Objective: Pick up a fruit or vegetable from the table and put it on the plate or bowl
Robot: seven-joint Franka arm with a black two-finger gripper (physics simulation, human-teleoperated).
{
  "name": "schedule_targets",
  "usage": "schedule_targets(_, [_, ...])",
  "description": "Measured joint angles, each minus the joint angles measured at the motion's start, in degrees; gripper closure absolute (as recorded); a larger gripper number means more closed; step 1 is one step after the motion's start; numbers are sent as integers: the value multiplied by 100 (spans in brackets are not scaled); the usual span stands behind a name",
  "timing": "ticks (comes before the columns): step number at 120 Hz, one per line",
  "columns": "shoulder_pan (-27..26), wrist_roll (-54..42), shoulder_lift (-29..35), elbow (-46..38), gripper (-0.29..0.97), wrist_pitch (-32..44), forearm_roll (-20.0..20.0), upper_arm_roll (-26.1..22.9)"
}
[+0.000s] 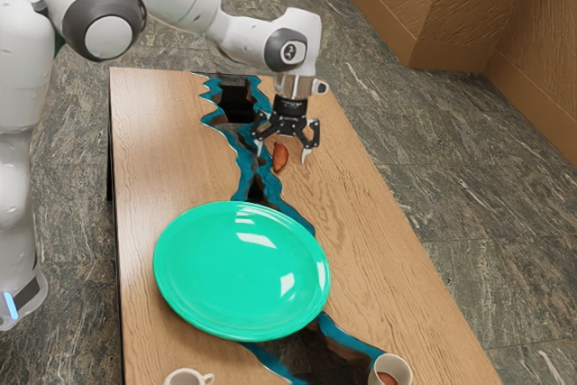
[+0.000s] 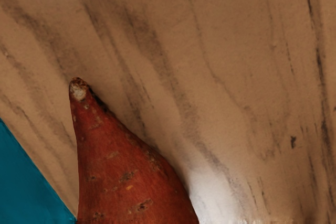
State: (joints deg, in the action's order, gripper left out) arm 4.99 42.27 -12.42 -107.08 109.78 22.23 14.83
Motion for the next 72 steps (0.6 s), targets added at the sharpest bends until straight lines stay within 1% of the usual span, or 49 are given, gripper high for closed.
schedule_targets(5, [-2,-9,31,4,-2,10,-7,2])
schedule_targets(15, [1,-2,73,4,16,21,-27,1])
schedule_targets(31, [-11,19,62,1,37,30,-27,-5])
schedule_targets(46, [-17,43,81,1,48,33,-46,-3])
schedule_targets(58, [-112,82,227,7,52,33,-69,1])
schedule_targets(65, [-316,142,595,-49,52,29,-118,8])
schedule_targets(72, [-721,294,1400,-480,51,17,-248,14])
